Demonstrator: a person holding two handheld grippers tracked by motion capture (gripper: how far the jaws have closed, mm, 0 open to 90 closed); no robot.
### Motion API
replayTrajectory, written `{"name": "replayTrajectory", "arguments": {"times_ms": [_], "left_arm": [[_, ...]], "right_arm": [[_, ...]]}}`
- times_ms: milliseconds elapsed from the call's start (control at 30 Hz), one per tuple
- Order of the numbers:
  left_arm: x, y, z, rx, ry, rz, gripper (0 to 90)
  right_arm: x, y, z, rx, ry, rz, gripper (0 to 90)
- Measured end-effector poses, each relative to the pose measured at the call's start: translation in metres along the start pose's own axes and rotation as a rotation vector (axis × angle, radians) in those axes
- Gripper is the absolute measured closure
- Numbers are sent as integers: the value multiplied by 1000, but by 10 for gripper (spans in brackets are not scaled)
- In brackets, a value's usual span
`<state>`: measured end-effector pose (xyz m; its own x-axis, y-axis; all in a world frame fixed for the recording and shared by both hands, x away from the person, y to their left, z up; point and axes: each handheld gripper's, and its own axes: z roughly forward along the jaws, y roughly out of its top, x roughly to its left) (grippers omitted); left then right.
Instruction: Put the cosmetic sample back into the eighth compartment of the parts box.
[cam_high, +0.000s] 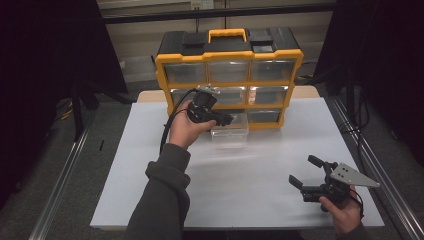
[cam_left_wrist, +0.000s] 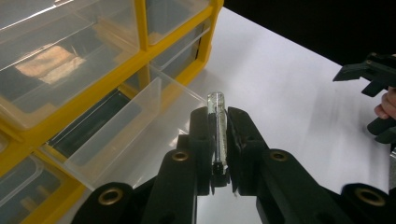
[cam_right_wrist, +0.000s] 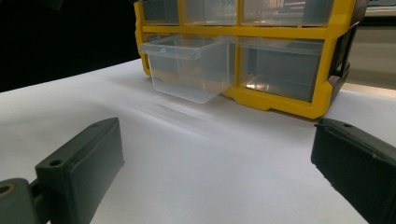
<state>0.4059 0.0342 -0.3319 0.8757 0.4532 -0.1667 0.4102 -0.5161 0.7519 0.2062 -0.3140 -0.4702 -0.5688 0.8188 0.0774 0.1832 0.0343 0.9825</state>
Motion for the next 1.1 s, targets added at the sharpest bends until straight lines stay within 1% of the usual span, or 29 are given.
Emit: {"name": "replayTrajectory", "arguments": {"times_ms": [33, 67, 100, 133, 200, 233, 267, 300, 333, 367, 433, 467, 500, 567, 633, 667, 767, 800, 867, 900, 933, 1033, 1100], "left_arm": [[1, -1, 2, -15, -4, -7, 812], [2, -1, 2, -6, -1, -8, 813], [3, -1, 2, -9, -6, -10, 812], [4, -1, 2, -6, 5, -16, 812], [6, -1, 3, -10, 4, -8, 813], [7, -1, 3, -10, 11, -12, 813], [8, -2, 3, -2, 11, -14, 812], [8, -2, 3, 12, 22, -6, 813], [9, -2, 5, -4, 14, -14, 812], [10, -2, 5, -6, 15, -11, 812], [11, -3, 5, 5, 17, -3, 812], [11, -3, 6, 3, 24, -8, 812], [12, -3, 7, 1, 21, -7, 812], [13, -3, 8, 12, 30, -2, 813], [14, -4, 10, 5, 28, -7, 812], [15, -4, 10, 7, 39, 0, 812], [16, -4, 12, 8, 34, -2, 812], [16, -4, 13, 12, 38, 0, 812], [17, -4, 15, 6, 44, 2, 812], [17, -4, 15, 10, 45, -7, 812], [18, -4, 16, 13, 54, 1, 812], [21, -5, 17, 20, 55, 1, 812], [21, -5, 18, 9, 56, -12, 812]], "right_arm": [[0, 0, 0, 2, 1, 2, 15], [0, 0, 0, 1, 0, 1, 15], [0, 0, 0, 1, 1, 2, 15], [0, 0, 0, 1, 2, 1, 15], [0, 0, 0, 1, 2, 2, 15], [0, 0, 0, 2, 2, 2, 15], [0, 0, 0, 1, 2, 2, 15], [0, 0, 0, 1, 1, 2, 15], [0, 0, 0, -2, -3, 8, 15], [0, 0, 0, -1, 0, 5, 15], [0, 0, 0, 0, 3, 1, 15], [0, 0, 0, -3, -1, 8, 15], [0, 0, 0, -3, -1, 7, 15], [0, 0, 0, -3, -1, 7, 15], [0, 0, 0, -2, -1, 7, 15], [0, 0, 0, -3, -1, 7, 15], [0, 0, 0, -3, 0, 7, 15], [0, 0, 0, -3, 0, 7, 15], [0, 0, 0, -3, 0, 6, 15], [0, 0, 0, -3, 0, 7, 15], [0, 0, -1, 0, 4, 5, 15], [0, 0, -1, -4, 2, 7, 15], [0, 0, 0, -3, 1, 5, 15]]}}
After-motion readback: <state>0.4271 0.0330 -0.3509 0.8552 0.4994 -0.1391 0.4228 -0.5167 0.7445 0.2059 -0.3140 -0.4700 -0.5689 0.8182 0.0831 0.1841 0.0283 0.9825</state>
